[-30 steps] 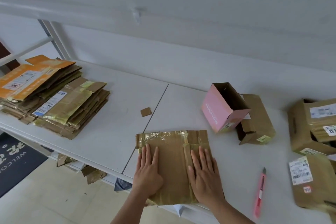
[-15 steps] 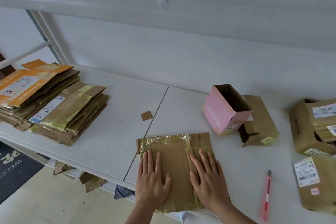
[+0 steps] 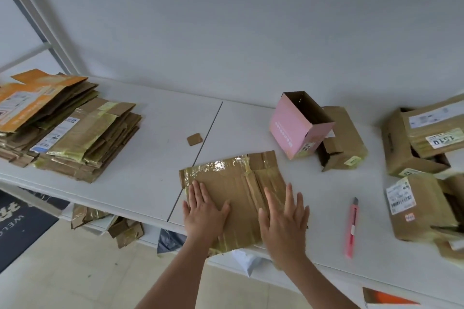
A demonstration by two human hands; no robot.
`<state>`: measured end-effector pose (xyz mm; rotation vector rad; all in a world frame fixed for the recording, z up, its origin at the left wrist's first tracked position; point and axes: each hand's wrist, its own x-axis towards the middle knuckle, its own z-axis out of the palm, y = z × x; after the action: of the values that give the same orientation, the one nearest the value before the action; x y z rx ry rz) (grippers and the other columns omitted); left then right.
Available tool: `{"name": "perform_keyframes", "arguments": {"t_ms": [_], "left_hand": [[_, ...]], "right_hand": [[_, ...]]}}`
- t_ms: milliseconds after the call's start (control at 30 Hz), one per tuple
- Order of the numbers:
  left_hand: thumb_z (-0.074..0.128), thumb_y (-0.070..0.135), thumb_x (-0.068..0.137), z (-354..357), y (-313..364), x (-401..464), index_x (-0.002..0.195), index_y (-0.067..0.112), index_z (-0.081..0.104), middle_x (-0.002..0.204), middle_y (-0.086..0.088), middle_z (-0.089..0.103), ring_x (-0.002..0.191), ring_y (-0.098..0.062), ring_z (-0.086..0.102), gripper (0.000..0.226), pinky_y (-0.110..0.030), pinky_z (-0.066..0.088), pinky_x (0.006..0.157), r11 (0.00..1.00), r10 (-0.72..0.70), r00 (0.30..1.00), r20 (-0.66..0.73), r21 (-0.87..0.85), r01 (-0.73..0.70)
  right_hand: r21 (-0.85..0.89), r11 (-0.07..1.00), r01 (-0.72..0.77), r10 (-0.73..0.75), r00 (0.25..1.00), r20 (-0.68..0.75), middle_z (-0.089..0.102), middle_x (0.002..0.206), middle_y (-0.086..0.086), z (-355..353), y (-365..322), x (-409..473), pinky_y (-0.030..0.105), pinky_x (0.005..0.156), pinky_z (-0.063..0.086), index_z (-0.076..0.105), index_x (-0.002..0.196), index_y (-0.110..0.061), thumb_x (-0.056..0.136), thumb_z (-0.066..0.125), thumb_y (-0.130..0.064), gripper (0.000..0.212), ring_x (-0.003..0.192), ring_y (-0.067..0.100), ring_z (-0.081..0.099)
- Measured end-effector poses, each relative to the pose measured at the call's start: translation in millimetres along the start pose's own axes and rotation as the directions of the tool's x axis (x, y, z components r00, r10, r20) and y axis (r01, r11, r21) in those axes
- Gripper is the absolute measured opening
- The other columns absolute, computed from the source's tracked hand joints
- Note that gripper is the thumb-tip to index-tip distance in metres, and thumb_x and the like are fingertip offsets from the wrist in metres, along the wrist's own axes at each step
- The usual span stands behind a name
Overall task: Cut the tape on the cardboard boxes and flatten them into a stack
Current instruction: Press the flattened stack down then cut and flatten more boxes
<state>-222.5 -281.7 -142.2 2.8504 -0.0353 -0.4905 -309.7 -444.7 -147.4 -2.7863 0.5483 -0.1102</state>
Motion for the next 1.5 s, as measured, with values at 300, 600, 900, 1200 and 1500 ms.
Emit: {"name": "perform_keyframes", "arguments": {"t_ms": [300,600,900,1200,1500], "left_hand": [[0.062,0.035,0.094,-19.3,-26.1,-4.1,0.153,0.007,0.028,0.165,0.0,0.008,0.149,-0.018,0.019,0.074,-0.034,0.033,0.112,0.95,-0.029,0.992,-0.121,-0.312,-0.01],[0.026,0.035,0.106,-6.9,-24.2,-15.2,0.157,0.013,0.0,0.165,-0.004,-0.011,0.152,-0.02,-0.011,0.062,-0.036,-0.001,0.124,0.982,0.181,0.983,-0.027,-0.057,-0.182],[-0.032,0.078,0.066,-0.2,-46.8,-4.7,0.153,0.022,-0.02,0.162,-0.012,-0.022,0.15,-0.028,-0.019,0.104,-0.039,-0.01,0.121,0.978,0.137,0.984,-0.11,0.175,-0.116],[-0.037,0.086,0.045,0.6,-45.7,11.3,0.152,0.019,-0.024,0.157,-0.019,-0.029,0.146,-0.034,-0.026,0.127,-0.044,-0.016,0.118,0.988,0.072,0.997,-0.013,0.138,-0.07],[0.001,0.07,0.089,-2.8,-33.7,18.9,0.154,0.023,-0.02,0.158,-0.02,-0.028,0.148,-0.032,-0.024,0.083,-0.043,-0.015,0.119,0.999,-0.043,0.997,-0.066,0.005,0.044]], "right_hand": [[0.397,0.9,0.181,-0.274,0.942,0.192,0.013,0.165,0.003,10.0,-4.6,46.4,0.054,0.12,0.014,0.025,0.154,-0.031,0.097,0.053,-0.012,0.066,0.152,0.032,-0.003],[0.125,0.98,-0.154,0.136,0.98,0.146,-0.002,0.159,0.032,30.3,-54.7,12.7,0.055,0.119,0.0,0.008,0.158,-0.014,0.096,0.025,-0.061,0.08,0.147,0.049,-0.005],[0.0,0.956,0.295,-0.281,0.911,0.303,-0.015,0.165,0.002,17.2,-31.6,103.6,0.046,0.12,-0.01,0.001,0.158,-0.023,0.101,0.021,-0.06,0.071,0.151,0.021,-0.015],[-0.048,0.96,0.275,-0.21,0.827,0.522,-0.025,0.162,-0.001,4.2,-51.9,119.5,0.047,0.122,-0.011,-0.011,0.157,-0.019,0.095,0.028,-0.07,0.089,0.15,0.018,-0.019],[-0.156,0.986,0.055,-0.108,0.927,-0.359,0.01,0.163,0.022,-86.6,-3.0,159.5,0.051,0.121,0.004,0.011,0.156,-0.006,0.092,0.062,-0.028,0.085,0.151,0.037,0.007]]}}
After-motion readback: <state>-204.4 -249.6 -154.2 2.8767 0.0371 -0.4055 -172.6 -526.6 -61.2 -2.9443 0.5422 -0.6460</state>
